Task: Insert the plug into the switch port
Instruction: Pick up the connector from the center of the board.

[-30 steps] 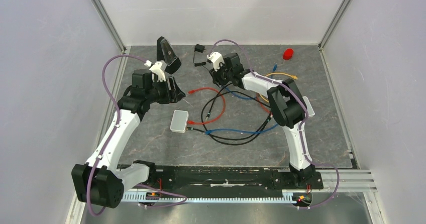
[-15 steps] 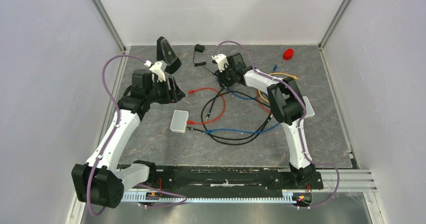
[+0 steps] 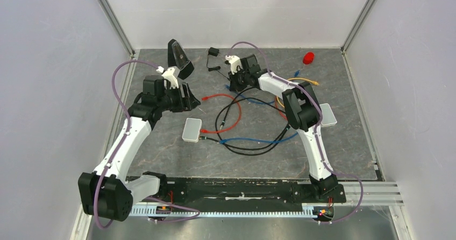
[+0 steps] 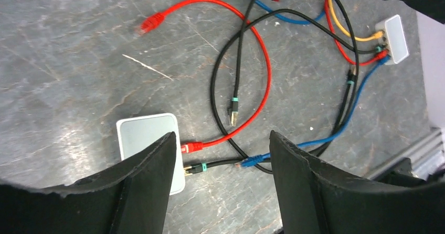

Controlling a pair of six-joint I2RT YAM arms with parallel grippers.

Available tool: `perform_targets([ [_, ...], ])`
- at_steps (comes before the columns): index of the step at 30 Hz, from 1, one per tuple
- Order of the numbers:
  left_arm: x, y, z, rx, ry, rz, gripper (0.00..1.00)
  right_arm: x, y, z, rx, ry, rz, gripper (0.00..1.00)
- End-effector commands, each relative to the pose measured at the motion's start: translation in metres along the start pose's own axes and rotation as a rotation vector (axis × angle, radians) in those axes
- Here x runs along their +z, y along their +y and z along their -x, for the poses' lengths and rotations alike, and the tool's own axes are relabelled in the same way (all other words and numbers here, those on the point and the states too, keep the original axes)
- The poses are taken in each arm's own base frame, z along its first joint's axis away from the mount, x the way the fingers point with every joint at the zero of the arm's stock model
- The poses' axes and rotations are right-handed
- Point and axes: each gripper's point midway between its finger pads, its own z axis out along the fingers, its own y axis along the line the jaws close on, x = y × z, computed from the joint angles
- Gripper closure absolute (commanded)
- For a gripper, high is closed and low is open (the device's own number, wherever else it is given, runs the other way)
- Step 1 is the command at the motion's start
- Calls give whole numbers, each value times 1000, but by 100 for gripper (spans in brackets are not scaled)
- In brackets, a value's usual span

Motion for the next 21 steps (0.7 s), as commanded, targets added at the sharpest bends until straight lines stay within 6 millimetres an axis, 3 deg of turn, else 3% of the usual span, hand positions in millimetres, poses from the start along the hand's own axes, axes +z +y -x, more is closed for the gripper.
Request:
perform_targets([
  [1, 9, -23, 7, -75, -27, -133, 27, 19, 29, -14, 91, 9, 149, 100],
  [6, 32, -28, 14, -168, -44, -200, 25, 2, 47, 39, 99, -198, 230, 100],
  [10, 59, -19, 22, -167, -43, -188, 24, -22, 60, 66, 59, -296, 274, 100],
  [16, 86, -20, 50, -140, -116, -246, 24, -52, 74, 87, -20, -364, 318, 100],
  [21, 110, -24, 62, -131, -131, -321, 24, -76, 90, 95, -43, -436, 368, 100],
])
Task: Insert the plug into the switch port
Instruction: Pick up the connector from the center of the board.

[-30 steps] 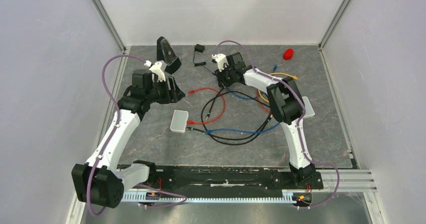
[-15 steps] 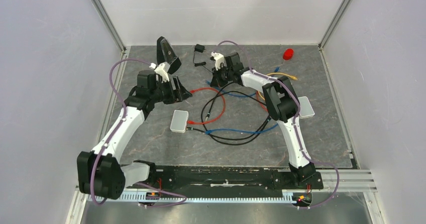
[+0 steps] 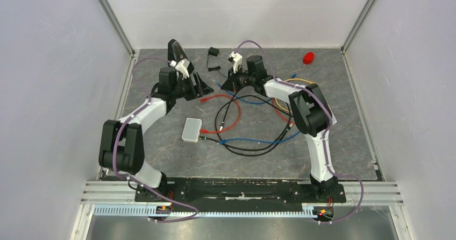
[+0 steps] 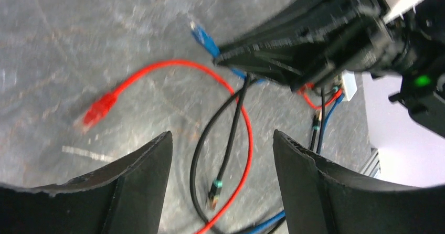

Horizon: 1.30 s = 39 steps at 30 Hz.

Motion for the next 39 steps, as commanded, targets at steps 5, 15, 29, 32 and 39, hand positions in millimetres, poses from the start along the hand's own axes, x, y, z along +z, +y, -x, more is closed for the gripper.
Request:
perform_targets([
  [5, 29, -32, 49, 67, -150, -223, 28, -30, 48, 62, -124, -176, 121, 100],
  [15, 48, -37, 50, 71, -154, -334, 40, -39, 59, 69, -136, -213, 157, 100],
  [29, 50, -49, 62, 79, -166, -386, 98, -45, 64, 75, -143, -235, 153, 100],
  [32, 43, -60, 71, 98, -181, -415, 98, -51, 68, 82, -160, -241, 152, 100],
  [39, 23, -86, 88, 151, -218, -460, 98, -62, 74, 100, -192, -254, 132, 100],
])
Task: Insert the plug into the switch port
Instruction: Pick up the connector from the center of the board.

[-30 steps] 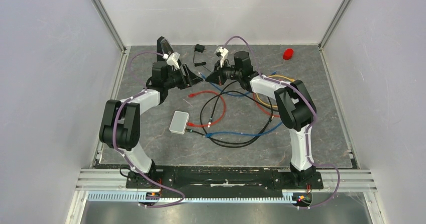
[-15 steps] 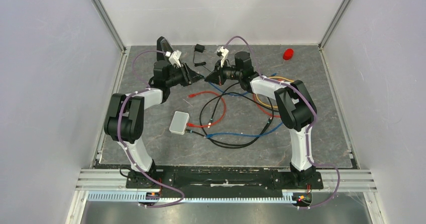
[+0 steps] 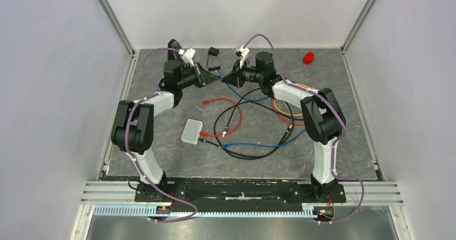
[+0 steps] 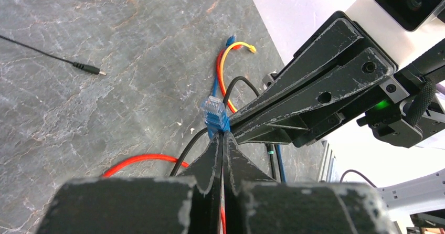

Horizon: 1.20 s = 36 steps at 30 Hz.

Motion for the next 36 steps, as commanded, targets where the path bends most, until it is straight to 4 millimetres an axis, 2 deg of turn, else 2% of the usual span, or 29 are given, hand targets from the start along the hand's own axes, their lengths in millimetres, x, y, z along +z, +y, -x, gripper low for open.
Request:
perform_targets([
  [1, -6, -43, 41, 104, -85, -81, 96, -8, 28, 46, -82, -64, 52, 100],
  [4, -11, -40, 33, 93, -83, -65, 71, -12, 32, 46, -80, -66, 53, 100],
  [7, -15, -41, 27, 92, -85, -63, 57, -17, 38, 48, -83, -86, 66, 100],
  [15, -16, -45, 28, 92, -89, -78, 55, -22, 58, 52, -76, -112, 144, 100],
  [18, -17, -52, 29, 87, -96, -110, 63, -25, 61, 52, -78, -120, 153, 100],
  [22, -22, -63, 31, 88, -110, -138, 94, -26, 60, 40, -74, -88, 149, 100],
  [23, -24, -66, 31, 95, -113, -145, 98, -28, 60, 38, -72, -86, 148, 100],
  [24, -26, -68, 29, 104, -113, -154, 98, -29, 61, 38, -64, -85, 144, 93],
  [26, -31, -74, 23, 152, -108, -187, 98, -32, 64, 41, -44, -90, 153, 70],
  [28, -37, -84, 17, 199, -92, -253, 98, -35, 72, 45, -21, -100, 194, 57],
  [34, -49, -113, 8, 264, -76, -447, 98, -43, 85, 53, 13, -132, 296, 54],
  [36, -53, -122, 6, 266, -70, -505, 98, -43, 91, 50, 37, -125, 356, 53],
])
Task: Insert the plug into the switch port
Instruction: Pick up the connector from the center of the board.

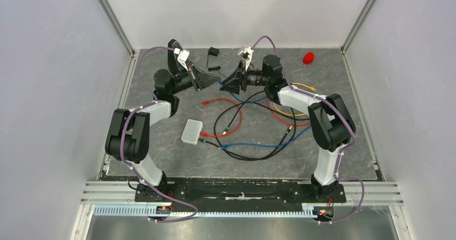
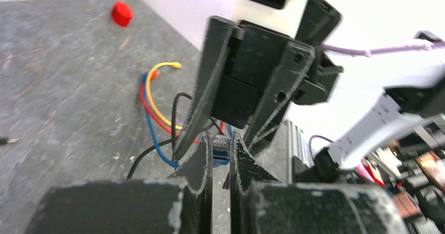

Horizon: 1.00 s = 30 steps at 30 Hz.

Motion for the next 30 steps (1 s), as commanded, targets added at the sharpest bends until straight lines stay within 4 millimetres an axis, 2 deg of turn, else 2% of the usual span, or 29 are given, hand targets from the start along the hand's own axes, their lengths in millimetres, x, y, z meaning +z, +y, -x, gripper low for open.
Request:
perform_targets([
  [1, -5, -42, 8, 83, -4, -214, 98, -5, 30, 22, -11, -46, 162, 52],
  [5, -6, -42, 3, 68, 3, -232, 98, -8, 39, 27, -25, -91, 194, 56],
  [10, -6, -38, -2, 59, 9, -226, 98, -15, 40, 34, -29, -125, 195, 61],
  [15, -6, -38, -1, 55, 7, -225, 98, -15, 37, 33, -27, -129, 186, 77],
  [17, -6, -37, -2, 54, 8, -224, 98, -15, 36, 33, -24, -132, 179, 79],
  [19, -6, -37, -2, 51, 5, -221, 98, -14, 35, 32, -19, -131, 174, 79],
  [26, -6, -36, -1, 48, -1, -217, 98, -11, 27, 26, -6, -107, 144, 63],
  [30, -6, -36, -2, 45, 2, -216, 98, -8, 31, 26, -10, -104, 154, 63],
])
